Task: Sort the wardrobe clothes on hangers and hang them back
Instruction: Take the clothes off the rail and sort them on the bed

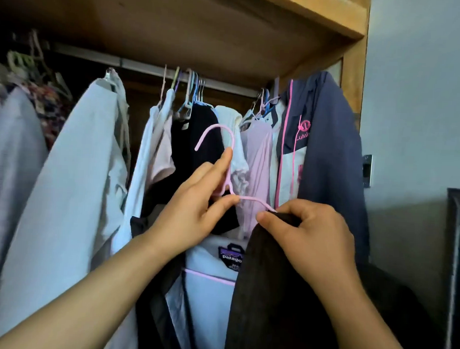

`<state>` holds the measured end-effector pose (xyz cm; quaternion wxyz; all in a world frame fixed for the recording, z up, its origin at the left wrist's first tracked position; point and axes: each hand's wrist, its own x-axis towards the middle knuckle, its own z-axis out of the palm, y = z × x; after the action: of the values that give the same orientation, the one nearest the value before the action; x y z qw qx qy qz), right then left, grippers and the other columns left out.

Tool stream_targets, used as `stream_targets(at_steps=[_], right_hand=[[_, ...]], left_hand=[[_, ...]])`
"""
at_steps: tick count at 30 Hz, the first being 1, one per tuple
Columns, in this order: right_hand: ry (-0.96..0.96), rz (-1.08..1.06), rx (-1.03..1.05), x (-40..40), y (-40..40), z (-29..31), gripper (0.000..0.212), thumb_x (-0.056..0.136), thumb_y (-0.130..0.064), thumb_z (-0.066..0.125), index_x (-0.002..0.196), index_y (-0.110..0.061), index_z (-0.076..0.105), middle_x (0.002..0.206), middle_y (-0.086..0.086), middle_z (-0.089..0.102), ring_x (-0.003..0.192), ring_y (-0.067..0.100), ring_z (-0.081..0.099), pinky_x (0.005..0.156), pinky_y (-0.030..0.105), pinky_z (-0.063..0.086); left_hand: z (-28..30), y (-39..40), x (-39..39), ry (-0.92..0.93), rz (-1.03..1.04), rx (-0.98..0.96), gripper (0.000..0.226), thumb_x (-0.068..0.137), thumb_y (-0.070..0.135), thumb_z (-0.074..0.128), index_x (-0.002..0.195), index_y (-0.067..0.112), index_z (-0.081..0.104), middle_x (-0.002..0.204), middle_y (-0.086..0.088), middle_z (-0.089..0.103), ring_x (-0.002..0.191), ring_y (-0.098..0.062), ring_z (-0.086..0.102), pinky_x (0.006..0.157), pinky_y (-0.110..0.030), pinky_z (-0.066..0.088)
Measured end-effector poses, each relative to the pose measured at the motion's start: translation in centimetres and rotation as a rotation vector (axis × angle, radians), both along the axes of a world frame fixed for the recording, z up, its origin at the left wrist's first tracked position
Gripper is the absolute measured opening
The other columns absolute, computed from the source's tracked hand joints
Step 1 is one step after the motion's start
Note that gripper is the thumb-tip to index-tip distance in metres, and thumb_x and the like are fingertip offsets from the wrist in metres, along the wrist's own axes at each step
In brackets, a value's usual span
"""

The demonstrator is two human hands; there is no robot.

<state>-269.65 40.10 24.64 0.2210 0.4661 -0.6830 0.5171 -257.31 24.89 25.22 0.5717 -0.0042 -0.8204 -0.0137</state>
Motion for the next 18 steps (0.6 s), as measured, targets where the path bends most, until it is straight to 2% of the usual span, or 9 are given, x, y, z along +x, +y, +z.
stream_targets(at_steps=[4,6,9,11,13,15,18], right_hand=[[0.001,0.095,-0.024,0.6,2.6,-2.1,0.033,0.069,-0.056,0.066,0.063,-0.024,0.064,0.059,-0.013,0.061,0.065,0.007,0.056,0.060,0.025,0.040],[-0.012,0.195,-0.007,1.2,3.6,-3.3,0.033,0.067,-0.057,0.064,0.061,-0.024,0.064,0.058,-0.014,0.062,0.064,0.005,0.056,0.063,0.026,0.042],[-0.060,0.401,0.014,2.1,4.5,-5.4,0.029,0.064,-0.053,0.068,0.063,-0.025,0.064,0.057,-0.014,0.062,0.063,0.011,0.058,0.065,0.029,0.045],[-0.106,0.555,0.022,3.0,4.8,-6.7,0.021,0.066,-0.045,0.074,0.069,-0.027,0.064,0.056,-0.012,0.060,0.058,0.012,0.055,0.062,0.031,0.045],[-0.115,0.719,0.044,4.6,5.0,-7.8,0.018,0.067,-0.039,0.079,0.071,-0.029,0.064,0.054,-0.010,0.058,0.054,0.009,0.050,0.058,0.030,0.041],[-0.125,0.849,0.074,6.6,5.3,-8.9,0.016,0.067,-0.037,0.078,0.071,-0.029,0.065,0.054,-0.009,0.059,0.053,0.008,0.049,0.055,0.028,0.038],[-0.144,1.039,0.110,9.7,5.8,-10.4,0.013,0.067,-0.032,0.079,0.068,-0.028,0.066,0.055,-0.007,0.060,0.053,0.006,0.051,0.053,0.022,0.037]], left_hand=[[-2.2,5.1,2.8,0.033,-0.012,0.169,0.069,0.080,0.026,0.069,0.141,0.025,0.038,0.091,0.000,0.057,0.080,-0.008,0.056,0.078,-0.011,0.044],[-3.8,7.3,5.8,0.026,0.023,0.251,0.065,0.077,0.033,0.071,0.136,0.035,0.042,0.097,0.006,0.062,0.087,-0.004,0.060,0.083,-0.010,0.043],[-7.0,10.6,11.5,-0.011,0.320,0.331,0.057,0.077,0.051,0.059,0.131,0.037,0.047,0.103,0.017,0.064,0.096,0.001,0.060,0.088,-0.013,0.043],[-8.9,13.2,15.1,-0.114,0.551,0.389,0.064,0.075,0.070,0.052,0.125,0.031,0.056,0.097,0.019,0.066,0.091,0.005,0.060,0.085,-0.020,0.048],[-10.0,16.6,18.1,-0.233,0.778,0.407,0.076,0.069,0.088,0.035,0.109,0.031,0.065,0.090,0.019,0.066,0.084,0.004,0.060,0.077,-0.030,0.051],[-10.8,20.2,20.4,-0.302,0.944,0.418,0.086,0.062,0.095,0.023,0.099,0.030,0.066,0.086,0.016,0.064,0.083,-0.002,0.057,0.071,-0.031,0.048],[-11.9,25.0,23.7,-0.306,1.111,0.454,0.089,0.055,0.099,0.021,0.106,0.037,0.060,0.096,0.018,0.065,0.091,-0.005,0.058,0.074,-0.032,0.048]])
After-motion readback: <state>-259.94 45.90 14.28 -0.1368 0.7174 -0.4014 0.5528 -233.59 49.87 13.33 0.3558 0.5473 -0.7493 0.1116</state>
